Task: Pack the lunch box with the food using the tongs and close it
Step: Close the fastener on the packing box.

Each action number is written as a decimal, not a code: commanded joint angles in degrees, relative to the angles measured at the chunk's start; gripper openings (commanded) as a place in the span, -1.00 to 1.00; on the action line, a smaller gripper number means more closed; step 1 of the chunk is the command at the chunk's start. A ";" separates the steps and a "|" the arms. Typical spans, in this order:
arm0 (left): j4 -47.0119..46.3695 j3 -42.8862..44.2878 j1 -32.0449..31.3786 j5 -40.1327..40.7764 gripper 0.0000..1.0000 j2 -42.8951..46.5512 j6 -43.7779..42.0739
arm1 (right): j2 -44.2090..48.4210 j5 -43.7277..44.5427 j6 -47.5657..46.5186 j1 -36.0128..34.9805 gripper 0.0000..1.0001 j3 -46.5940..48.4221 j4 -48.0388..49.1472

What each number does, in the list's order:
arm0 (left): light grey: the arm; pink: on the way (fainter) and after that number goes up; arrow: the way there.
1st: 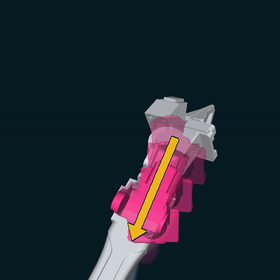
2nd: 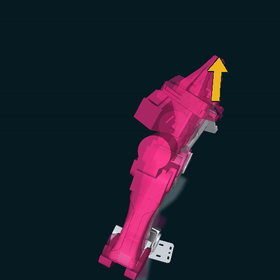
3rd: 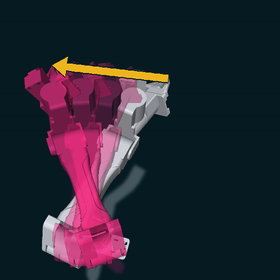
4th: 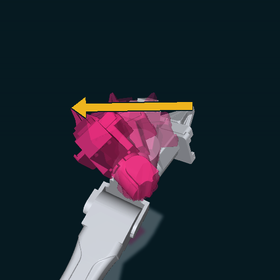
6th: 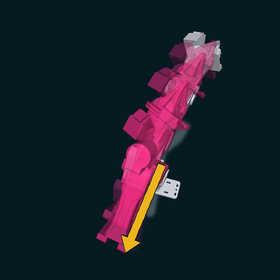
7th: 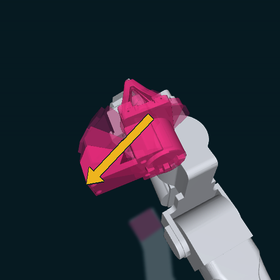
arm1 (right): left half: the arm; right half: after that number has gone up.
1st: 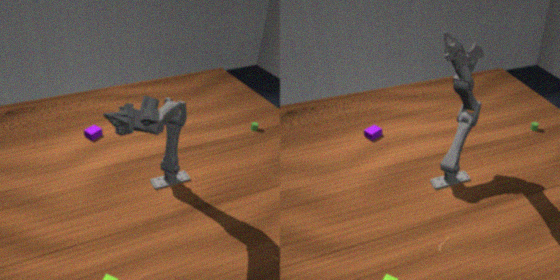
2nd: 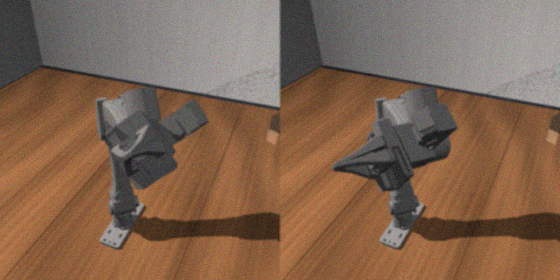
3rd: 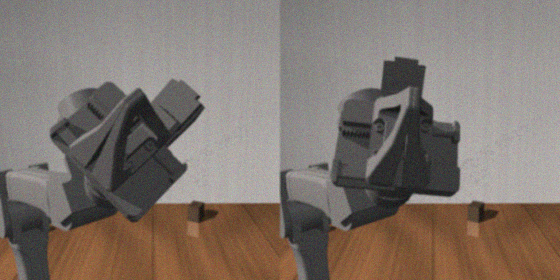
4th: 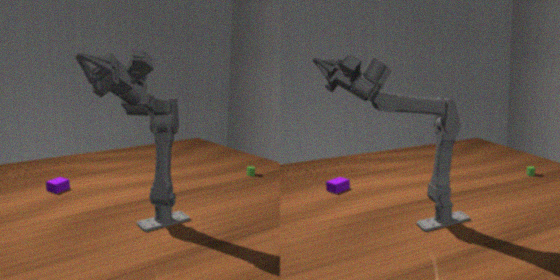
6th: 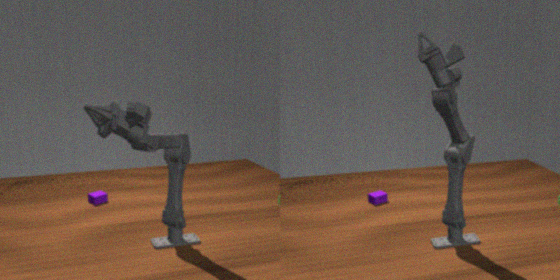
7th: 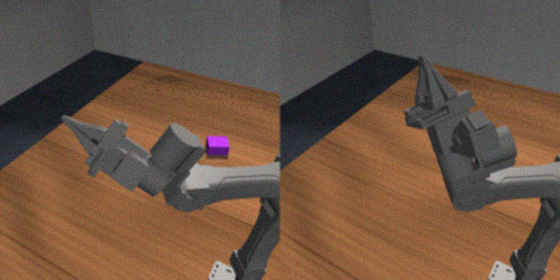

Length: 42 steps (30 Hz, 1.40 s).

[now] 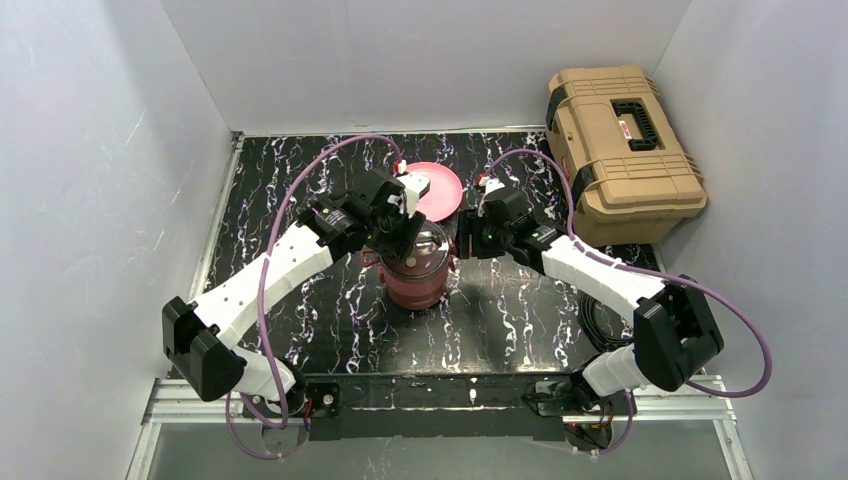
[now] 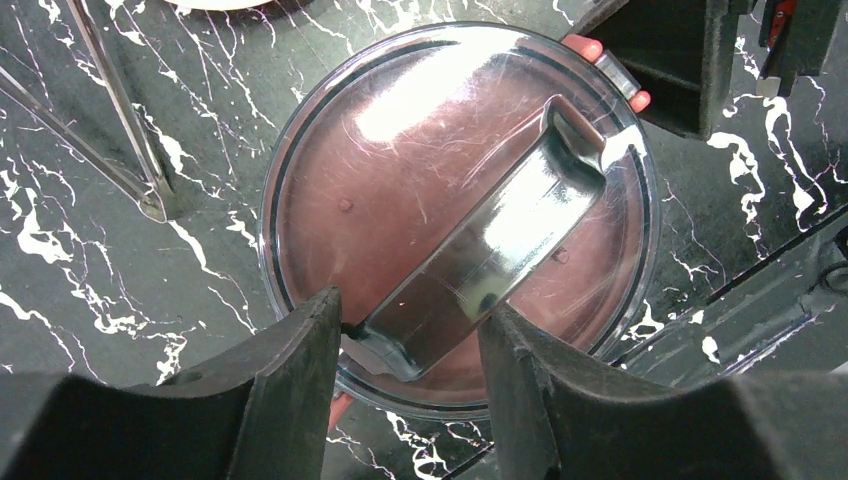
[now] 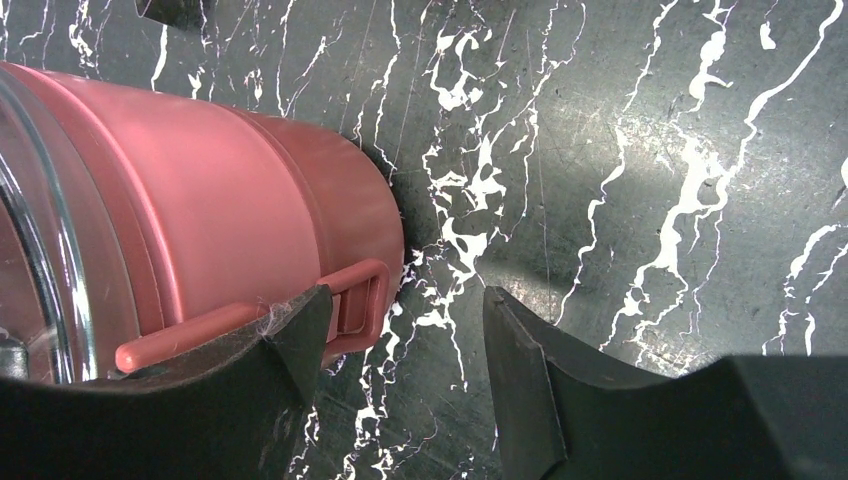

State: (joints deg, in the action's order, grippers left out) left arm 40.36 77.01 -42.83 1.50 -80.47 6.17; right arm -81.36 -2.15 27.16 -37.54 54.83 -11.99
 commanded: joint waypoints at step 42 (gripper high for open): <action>10.35 5.59 -12.03 10.23 -1.00 -15.08 -18.13 | -3.39 -3.25 0.67 -11.42 0.28 3.81 6.17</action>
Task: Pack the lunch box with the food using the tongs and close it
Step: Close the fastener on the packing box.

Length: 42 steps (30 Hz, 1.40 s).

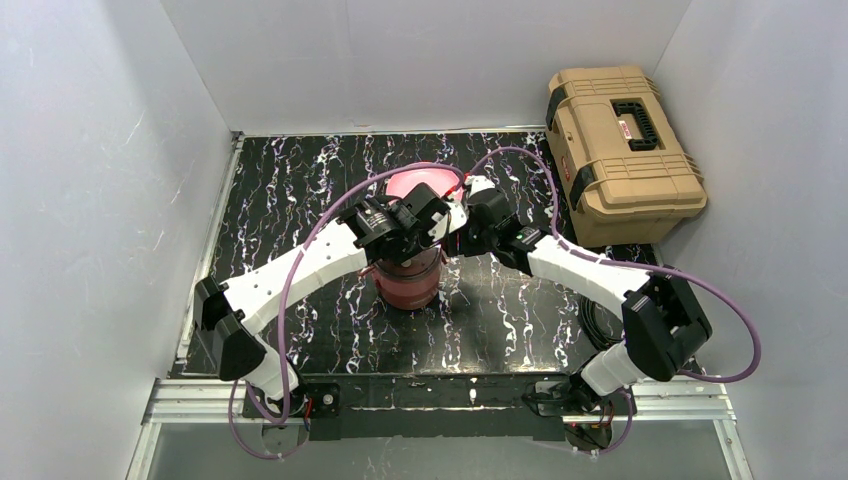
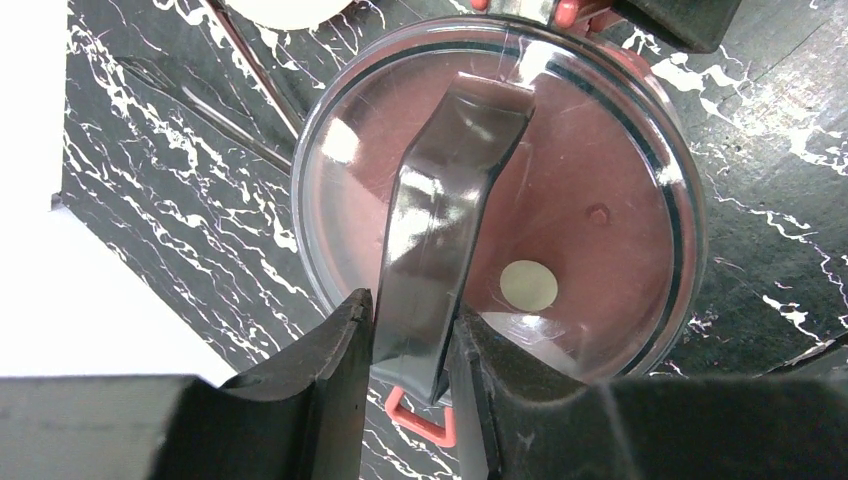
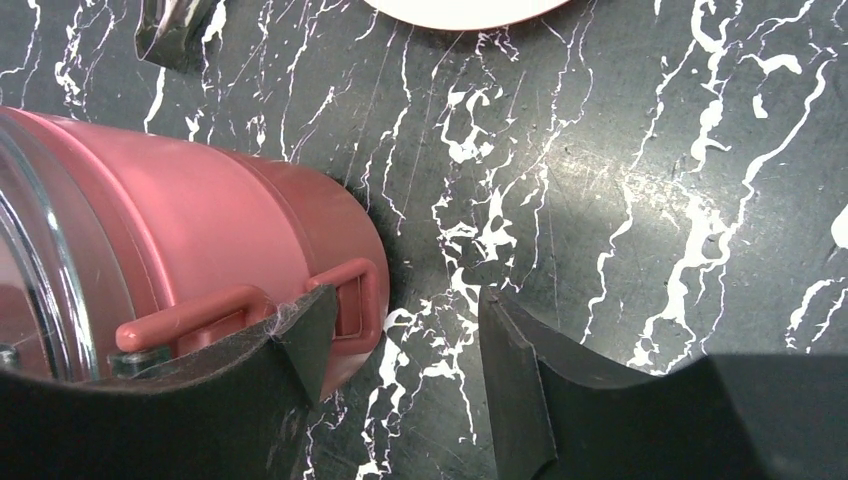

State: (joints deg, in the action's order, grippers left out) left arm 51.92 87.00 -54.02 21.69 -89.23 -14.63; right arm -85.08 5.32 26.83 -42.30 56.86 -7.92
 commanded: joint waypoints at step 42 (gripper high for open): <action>-0.77 -9.06 -0.82 -12.20 -1.00 -2.61 0.54 | 6.73 -23.74 27.15 12.61 -0.26 -11.59 22.92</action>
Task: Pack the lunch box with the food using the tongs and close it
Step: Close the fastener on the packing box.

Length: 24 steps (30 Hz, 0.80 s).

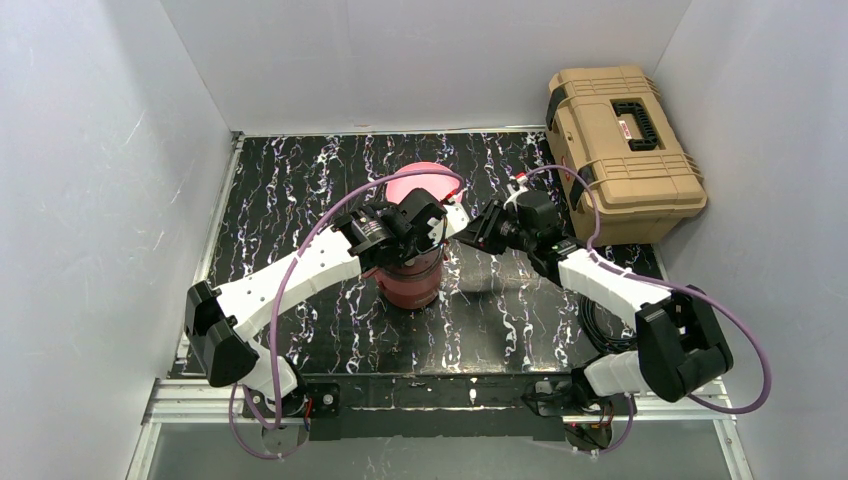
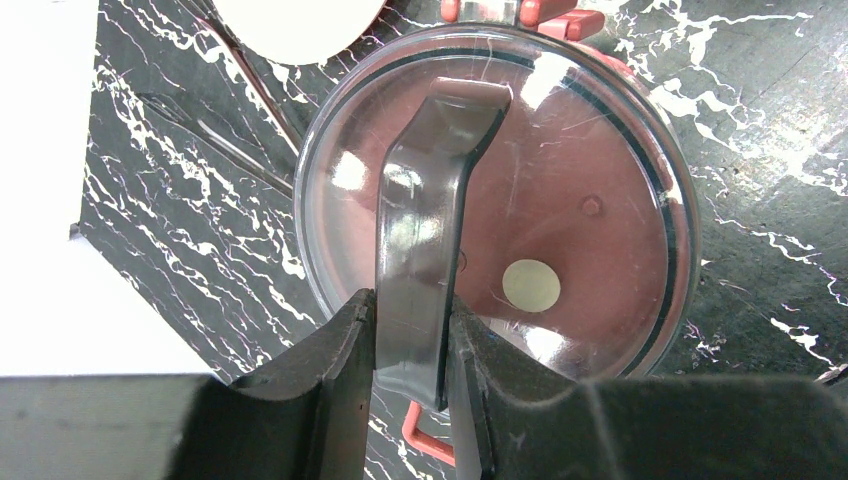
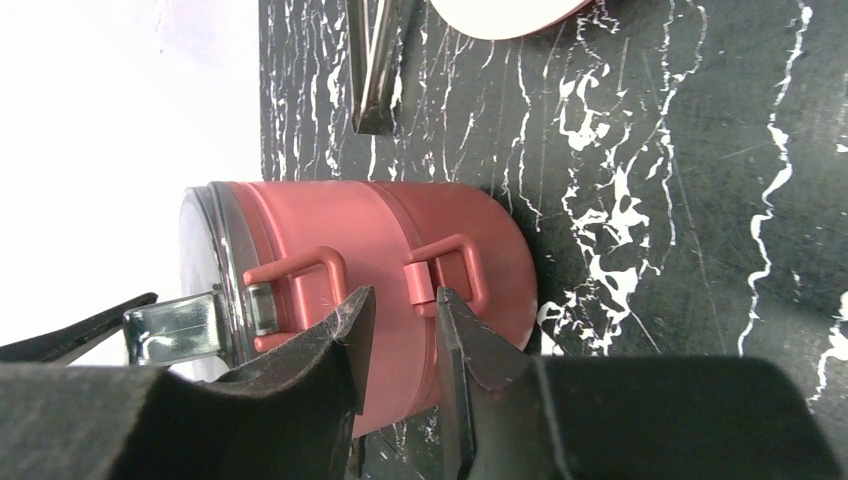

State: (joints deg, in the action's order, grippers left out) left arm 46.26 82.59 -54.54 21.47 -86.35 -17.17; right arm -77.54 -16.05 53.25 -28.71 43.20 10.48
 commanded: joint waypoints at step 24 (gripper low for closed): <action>4.88 -4.20 -0.30 -11.77 -1.00 -6.02 1.96 | -4.88 -3.42 -12.51 -4.16 -0.27 6.16 1.00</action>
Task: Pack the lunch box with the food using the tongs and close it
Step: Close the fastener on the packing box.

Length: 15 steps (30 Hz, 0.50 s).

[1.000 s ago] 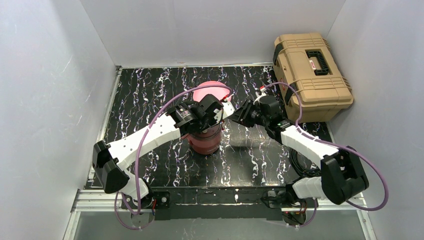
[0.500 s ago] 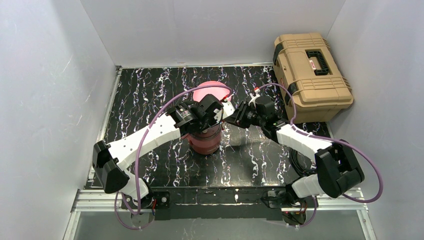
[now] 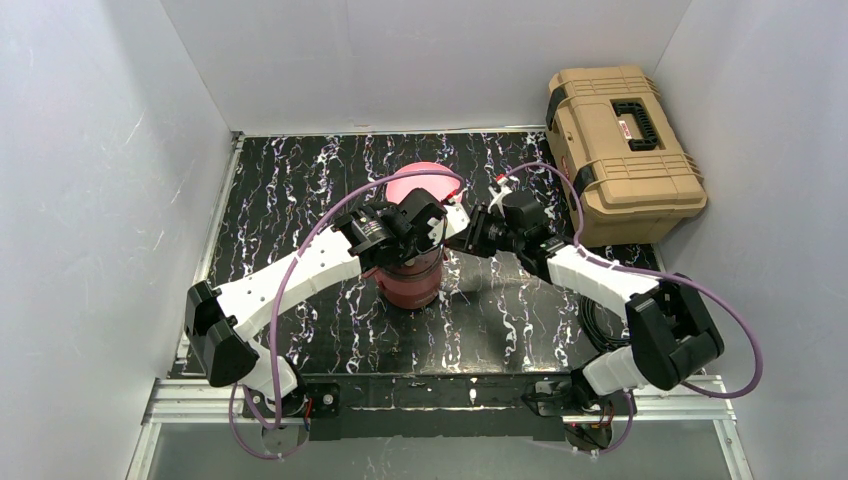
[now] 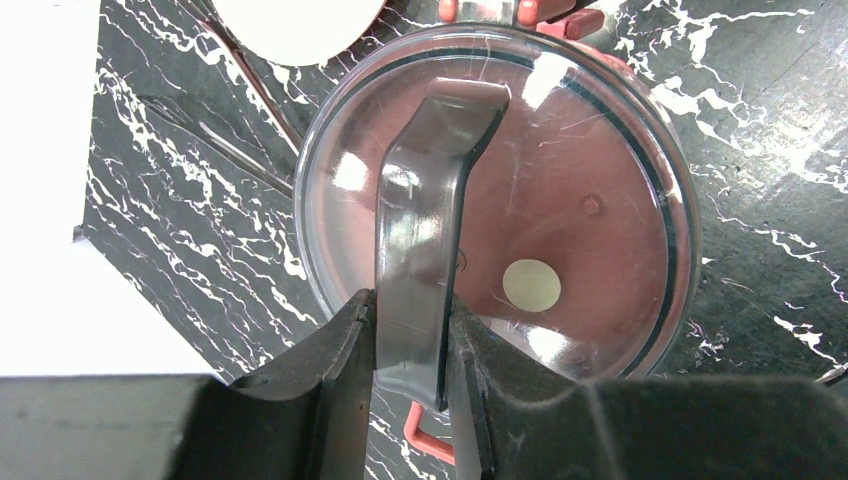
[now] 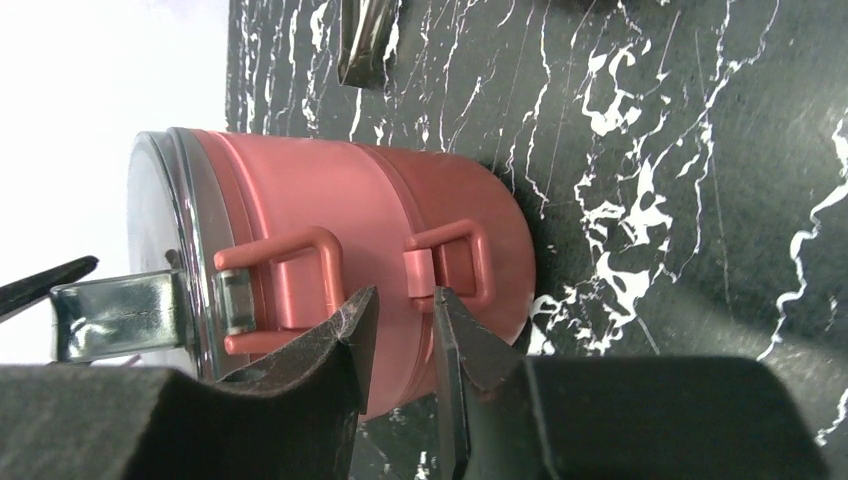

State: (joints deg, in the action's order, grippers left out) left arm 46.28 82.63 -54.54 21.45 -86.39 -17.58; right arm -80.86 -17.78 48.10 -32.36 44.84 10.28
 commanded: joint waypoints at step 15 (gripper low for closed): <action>4.60 -2.62 -0.31 -12.56 -1.00 -7.52 1.11 | -6.59 -8.13 -24.76 -3.70 -0.77 12.49 -5.32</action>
State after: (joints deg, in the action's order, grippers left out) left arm 47.13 83.59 -54.50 20.97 -87.15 -18.87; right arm -87.26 -22.44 27.49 -33.45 53.60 5.69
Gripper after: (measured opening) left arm 0.264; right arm 0.136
